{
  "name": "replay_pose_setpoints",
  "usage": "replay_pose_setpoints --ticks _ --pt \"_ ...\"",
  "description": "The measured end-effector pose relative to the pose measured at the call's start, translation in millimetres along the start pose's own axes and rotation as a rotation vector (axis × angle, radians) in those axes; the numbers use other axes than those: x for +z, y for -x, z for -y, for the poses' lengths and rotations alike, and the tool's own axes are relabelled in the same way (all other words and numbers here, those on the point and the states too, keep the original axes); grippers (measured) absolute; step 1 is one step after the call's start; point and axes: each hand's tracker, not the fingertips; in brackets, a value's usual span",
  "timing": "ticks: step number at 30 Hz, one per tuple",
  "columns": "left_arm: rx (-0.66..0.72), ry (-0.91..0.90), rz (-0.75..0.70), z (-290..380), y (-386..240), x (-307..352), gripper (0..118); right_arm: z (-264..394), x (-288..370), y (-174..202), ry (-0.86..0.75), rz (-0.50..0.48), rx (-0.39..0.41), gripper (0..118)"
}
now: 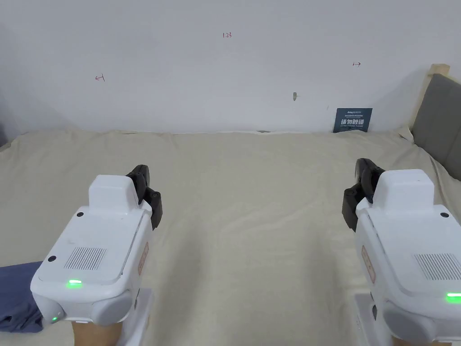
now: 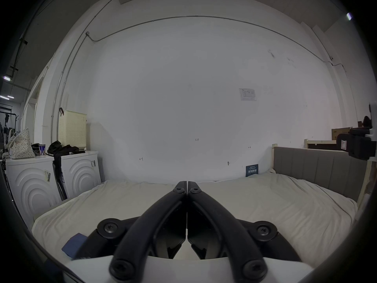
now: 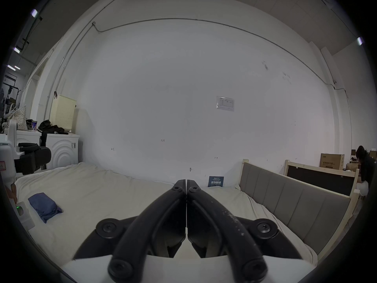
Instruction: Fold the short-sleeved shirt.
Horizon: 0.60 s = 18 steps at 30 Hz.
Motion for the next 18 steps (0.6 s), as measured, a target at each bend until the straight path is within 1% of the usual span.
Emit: replay_pose_setpoints --ticks 12,18 --pt "-0.010 -0.009 -0.004 -0.4 2.8 1.5 0 -1.3 0.7 1.1 -0.002 0.000 0.000 3" --pt "0.022 0.004 -0.007 0.2 6.1 0.8 0 -1.7 1.0 1.5 -0.001 -0.001 0.000 3"
